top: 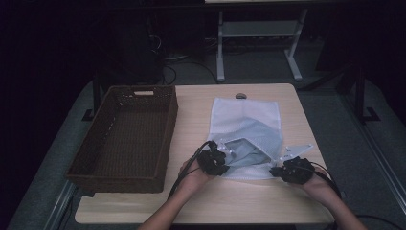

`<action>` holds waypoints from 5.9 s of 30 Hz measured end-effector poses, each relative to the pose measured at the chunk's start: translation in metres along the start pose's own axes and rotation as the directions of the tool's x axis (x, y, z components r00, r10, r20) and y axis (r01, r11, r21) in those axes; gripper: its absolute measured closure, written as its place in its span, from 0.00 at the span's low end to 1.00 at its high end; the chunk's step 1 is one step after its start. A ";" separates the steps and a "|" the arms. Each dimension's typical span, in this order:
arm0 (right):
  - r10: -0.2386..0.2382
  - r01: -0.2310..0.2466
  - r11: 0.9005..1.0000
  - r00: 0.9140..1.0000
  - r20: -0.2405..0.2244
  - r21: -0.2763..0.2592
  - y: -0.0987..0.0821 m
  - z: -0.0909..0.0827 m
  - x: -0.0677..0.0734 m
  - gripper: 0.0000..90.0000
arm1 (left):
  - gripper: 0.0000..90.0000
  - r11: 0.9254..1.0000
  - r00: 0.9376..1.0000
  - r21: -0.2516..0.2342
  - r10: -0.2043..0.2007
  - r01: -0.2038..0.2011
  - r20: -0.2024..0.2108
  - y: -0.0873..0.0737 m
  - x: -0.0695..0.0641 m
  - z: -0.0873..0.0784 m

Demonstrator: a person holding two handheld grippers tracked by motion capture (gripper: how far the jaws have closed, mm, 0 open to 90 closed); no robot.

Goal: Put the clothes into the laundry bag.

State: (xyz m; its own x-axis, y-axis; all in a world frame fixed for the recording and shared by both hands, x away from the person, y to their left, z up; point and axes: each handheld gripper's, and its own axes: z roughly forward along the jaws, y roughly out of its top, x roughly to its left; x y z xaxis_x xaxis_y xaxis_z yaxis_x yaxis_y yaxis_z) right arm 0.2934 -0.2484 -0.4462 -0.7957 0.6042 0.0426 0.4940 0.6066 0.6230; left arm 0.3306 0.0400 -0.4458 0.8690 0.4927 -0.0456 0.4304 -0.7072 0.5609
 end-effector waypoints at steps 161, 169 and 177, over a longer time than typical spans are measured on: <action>-0.109 0.109 0.994 0.989 -0.096 0.000 0.033 0.042 0.031 1.00 | 0.98 0.999 0.993 -0.018 0.031 -0.029 0.116 -0.012 0.000 -0.002; -0.095 0.092 0.995 0.987 -0.126 -0.027 0.025 0.035 0.028 0.91 | 0.80 0.998 0.992 -0.059 -0.006 0.014 0.127 -0.014 0.001 -0.007; -0.077 0.064 0.993 0.988 -0.133 -0.096 0.017 0.012 0.030 0.63 | 0.62 0.986 0.990 -0.146 -0.059 0.078 0.128 -0.022 0.000 -0.033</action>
State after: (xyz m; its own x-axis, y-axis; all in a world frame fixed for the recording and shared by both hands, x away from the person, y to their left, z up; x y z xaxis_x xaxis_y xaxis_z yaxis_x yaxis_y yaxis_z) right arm 0.2823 -0.2139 -0.4440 -0.8708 0.4818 0.0980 0.4057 0.5916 0.6967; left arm 0.3133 0.0722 -0.4313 0.8662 0.4645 -0.1842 0.4563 -0.5851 0.6704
